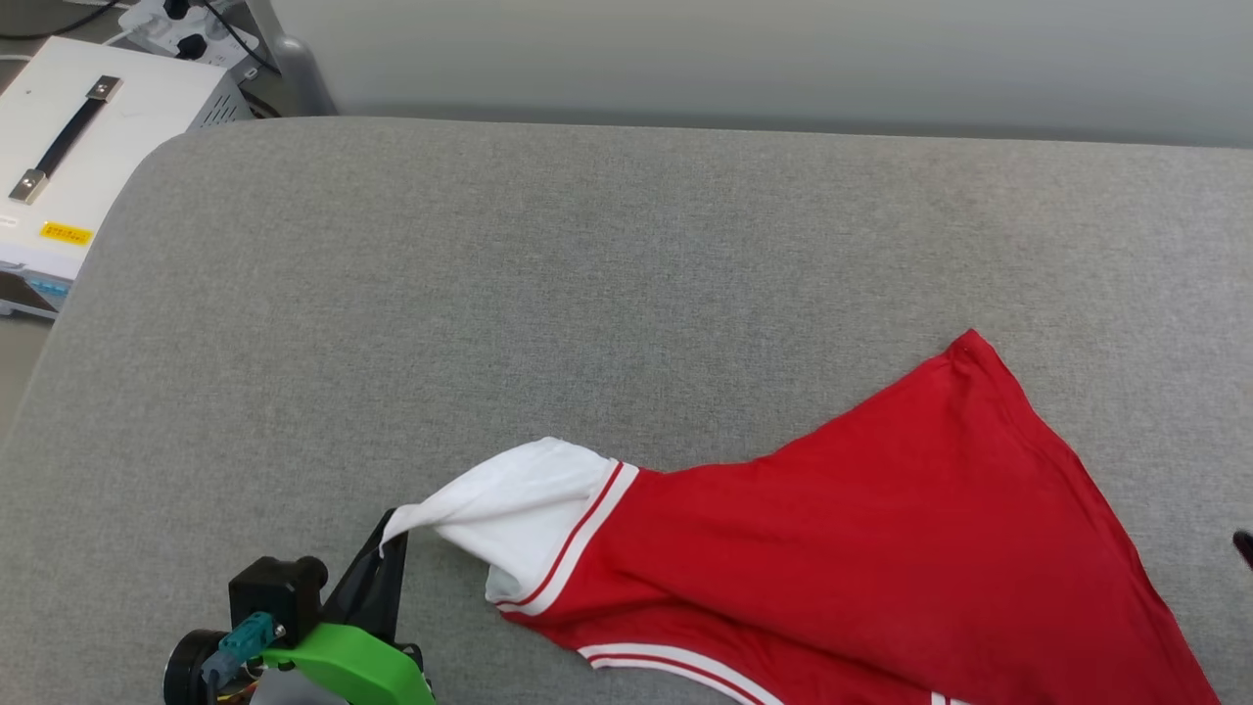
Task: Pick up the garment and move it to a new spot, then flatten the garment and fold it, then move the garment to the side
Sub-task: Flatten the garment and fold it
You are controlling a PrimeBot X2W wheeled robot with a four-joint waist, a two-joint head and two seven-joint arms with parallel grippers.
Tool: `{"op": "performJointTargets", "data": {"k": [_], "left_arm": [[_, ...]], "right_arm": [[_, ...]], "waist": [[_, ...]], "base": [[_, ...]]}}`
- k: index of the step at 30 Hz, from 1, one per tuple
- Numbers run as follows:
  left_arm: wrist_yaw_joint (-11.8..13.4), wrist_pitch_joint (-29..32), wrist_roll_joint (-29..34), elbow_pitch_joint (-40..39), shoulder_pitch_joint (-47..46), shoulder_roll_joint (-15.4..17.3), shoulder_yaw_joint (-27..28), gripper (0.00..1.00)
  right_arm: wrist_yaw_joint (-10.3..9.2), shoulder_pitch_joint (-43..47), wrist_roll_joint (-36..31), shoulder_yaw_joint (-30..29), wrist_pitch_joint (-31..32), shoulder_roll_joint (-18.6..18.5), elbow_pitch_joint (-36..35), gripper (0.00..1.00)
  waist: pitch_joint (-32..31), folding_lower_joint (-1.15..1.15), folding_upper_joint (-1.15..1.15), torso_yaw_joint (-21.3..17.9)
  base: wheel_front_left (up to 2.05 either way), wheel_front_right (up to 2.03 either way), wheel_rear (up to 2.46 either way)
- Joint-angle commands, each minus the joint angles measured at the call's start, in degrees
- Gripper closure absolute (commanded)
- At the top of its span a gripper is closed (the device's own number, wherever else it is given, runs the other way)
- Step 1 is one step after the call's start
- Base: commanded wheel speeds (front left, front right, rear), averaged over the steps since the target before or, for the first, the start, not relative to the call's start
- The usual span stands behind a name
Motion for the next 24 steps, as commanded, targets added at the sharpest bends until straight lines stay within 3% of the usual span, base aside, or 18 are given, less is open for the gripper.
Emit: {"op": "performJointTargets", "data": {"k": [1,4,10,17,24], "left_arm": [[0.04,0.13,0.66,-0.23,-1.0,0.1,-0.07,1.0],[-0.24,0.24,1.04,-0.4,-2.09,-0.02,-0.35,1.0],[-0.92,0.16,1.8,-0.32,-4.56,-0.76,-0.84,1.0],[-2.17,-0.04,2.98,0.34,-7.84,-2.23,-1.98,1.0],[-3.27,-0.32,4.03,0.98,-11.02,-3.9,-2.78,1.0]], "right_arm": [[-0.04,-3.14,-0.59,0.0,0.45,-1.34,-1.73,0.0],[-0.04,-8.79,-1.12,1.94,2.69,-4.17,-4.09,0.0],[-0.04,-22.43,-1.79,12.13,10.13,-8.27,-3.14,0.0],[-0.04,-37.67,-2.0,24.24,20.49,-7.94,7.42,0.0],[-0.04,-47.59,-3.46,32.35,21.52,-6.3,19.07,0.0]], "waist": [[0.65,0.01,0.0,0.61],[1.71,0.01,0.0,1.49],[4.18,0.01,0.0,3.51],[7.6,0.01,0.0,6.12],[11.3,0.01,0.0,8.32]], "base": [[0.0,0.0,0.0],[0.0,0.0,0.0],[0.0,0.0,0.0],[0.0,0.0,0.0],[0.0,0.0,0.0]]}}
